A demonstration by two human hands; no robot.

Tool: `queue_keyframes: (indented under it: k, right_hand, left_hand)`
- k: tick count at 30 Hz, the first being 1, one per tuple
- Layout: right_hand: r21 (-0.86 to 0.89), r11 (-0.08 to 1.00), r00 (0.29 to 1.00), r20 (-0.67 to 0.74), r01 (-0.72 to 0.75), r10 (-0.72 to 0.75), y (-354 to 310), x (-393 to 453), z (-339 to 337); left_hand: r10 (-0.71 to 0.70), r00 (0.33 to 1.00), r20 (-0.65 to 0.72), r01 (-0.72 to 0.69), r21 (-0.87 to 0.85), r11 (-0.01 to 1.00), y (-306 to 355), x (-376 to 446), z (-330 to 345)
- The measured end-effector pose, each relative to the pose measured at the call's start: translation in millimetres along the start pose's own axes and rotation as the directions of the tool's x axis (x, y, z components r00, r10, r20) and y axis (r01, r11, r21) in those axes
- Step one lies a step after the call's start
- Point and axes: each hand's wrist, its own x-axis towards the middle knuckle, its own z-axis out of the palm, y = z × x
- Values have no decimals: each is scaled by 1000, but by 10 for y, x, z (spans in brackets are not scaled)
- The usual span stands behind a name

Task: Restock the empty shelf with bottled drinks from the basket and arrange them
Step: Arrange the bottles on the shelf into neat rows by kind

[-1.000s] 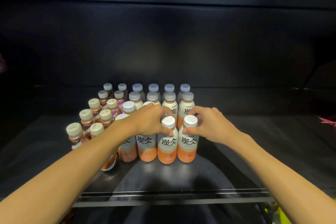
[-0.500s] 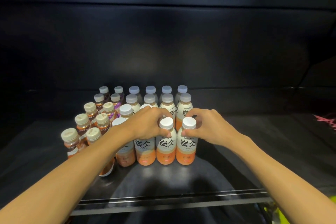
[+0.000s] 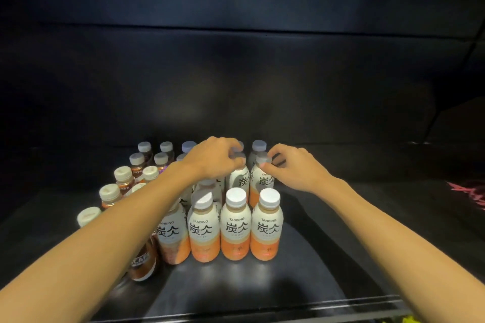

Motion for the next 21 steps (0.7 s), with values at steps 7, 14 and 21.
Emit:
queue_keyframes:
  k: [7, 14, 21]
  right_hand:
    - [-121, 992, 996, 78, -43, 53, 120, 447, 113]
    - [-19, 997, 984, 159, -80, 82, 212, 532, 251]
    - [10, 999, 986, 162, -52, 50, 251, 519, 264]
  left_hand:
    - [-47, 990, 135, 22, 183, 983, -123, 369, 161]
    - [-60, 983, 173, 25, 196, 980, -123, 478, 292]
    - [-8, 983, 182, -7, 83, 997, -130, 375, 274]
